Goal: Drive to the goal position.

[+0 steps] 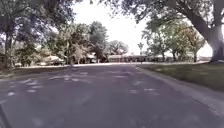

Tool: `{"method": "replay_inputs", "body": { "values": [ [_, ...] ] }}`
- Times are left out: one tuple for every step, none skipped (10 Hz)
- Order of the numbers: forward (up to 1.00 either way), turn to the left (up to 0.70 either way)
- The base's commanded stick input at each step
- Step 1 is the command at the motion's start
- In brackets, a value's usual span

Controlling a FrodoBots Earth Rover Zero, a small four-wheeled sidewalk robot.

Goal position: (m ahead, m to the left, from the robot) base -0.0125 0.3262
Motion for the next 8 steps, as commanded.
{"method": "replay_inputs", "body": {
  "values": [
    [0.69, -0.05],
    [0.69, -0.02],
    [0.69, 0.01],
    [0.69, 0.03],
    [0.69, 0.03],
    [0.69, 0.03],
    [0.69, 0.03],
    [0.69, 0.03]
  ]
}}
